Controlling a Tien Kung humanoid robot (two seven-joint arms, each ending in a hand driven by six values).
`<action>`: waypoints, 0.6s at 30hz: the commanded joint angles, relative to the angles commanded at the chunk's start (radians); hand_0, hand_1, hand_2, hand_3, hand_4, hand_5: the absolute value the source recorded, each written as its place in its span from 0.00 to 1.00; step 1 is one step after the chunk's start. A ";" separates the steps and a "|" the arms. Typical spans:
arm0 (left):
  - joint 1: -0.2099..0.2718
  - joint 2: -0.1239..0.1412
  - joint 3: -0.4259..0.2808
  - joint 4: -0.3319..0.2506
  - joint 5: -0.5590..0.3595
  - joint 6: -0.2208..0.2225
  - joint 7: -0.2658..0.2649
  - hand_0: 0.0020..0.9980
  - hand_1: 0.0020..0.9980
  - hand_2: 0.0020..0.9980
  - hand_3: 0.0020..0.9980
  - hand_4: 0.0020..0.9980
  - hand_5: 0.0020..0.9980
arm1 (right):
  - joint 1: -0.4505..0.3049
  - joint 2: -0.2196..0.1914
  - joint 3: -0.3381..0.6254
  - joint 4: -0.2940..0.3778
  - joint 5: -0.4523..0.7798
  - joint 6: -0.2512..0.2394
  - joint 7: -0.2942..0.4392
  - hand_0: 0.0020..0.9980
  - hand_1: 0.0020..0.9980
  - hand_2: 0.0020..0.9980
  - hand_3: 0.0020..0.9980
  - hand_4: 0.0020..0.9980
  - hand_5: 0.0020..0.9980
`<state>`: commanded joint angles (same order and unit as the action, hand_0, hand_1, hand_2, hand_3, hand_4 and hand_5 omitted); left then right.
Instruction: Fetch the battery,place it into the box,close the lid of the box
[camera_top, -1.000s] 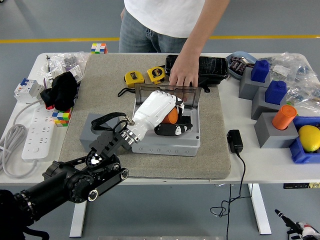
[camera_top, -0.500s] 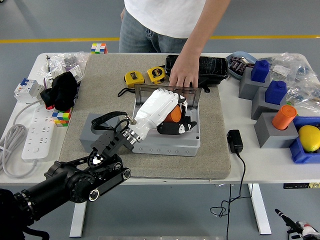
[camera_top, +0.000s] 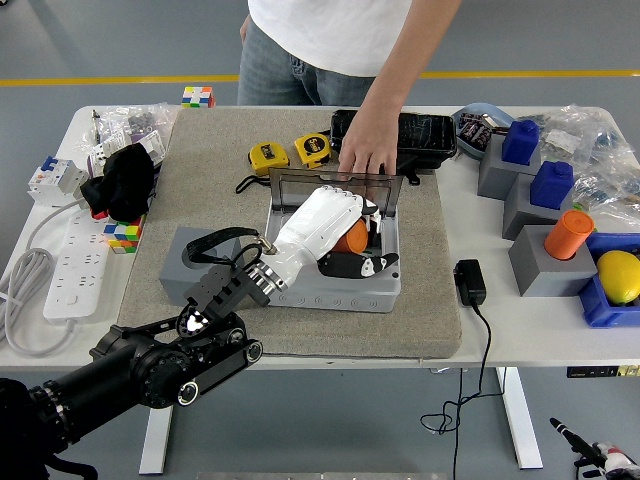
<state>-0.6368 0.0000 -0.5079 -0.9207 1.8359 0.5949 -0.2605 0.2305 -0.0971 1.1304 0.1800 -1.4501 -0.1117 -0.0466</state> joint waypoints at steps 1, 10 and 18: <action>0.000 0.000 0.001 0.000 -0.001 -0.001 -0.001 0.12 0.14 0.17 0.20 0.74 0.40 | 0.000 0.000 -0.001 0.000 0.000 0.000 0.000 0.83 0.77 0.75 0.82 1.00 1.00; 0.000 0.000 0.008 0.004 -0.018 -0.006 -0.023 0.16 0.17 0.21 0.25 0.74 0.42 | 0.000 -0.001 0.005 0.000 -0.007 0.000 -0.002 0.83 0.77 0.75 0.82 1.00 1.00; -0.018 0.000 0.013 0.039 -0.031 -0.006 -0.056 0.18 0.21 0.24 0.29 0.74 0.42 | 0.002 0.000 0.002 0.000 -0.004 0.001 -0.002 0.83 0.77 0.75 0.82 1.00 1.00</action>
<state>-0.6548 0.0000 -0.4951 -0.8814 1.8053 0.5894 -0.3166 0.2321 -0.0973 1.1327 0.1800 -1.4541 -0.1110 -0.0481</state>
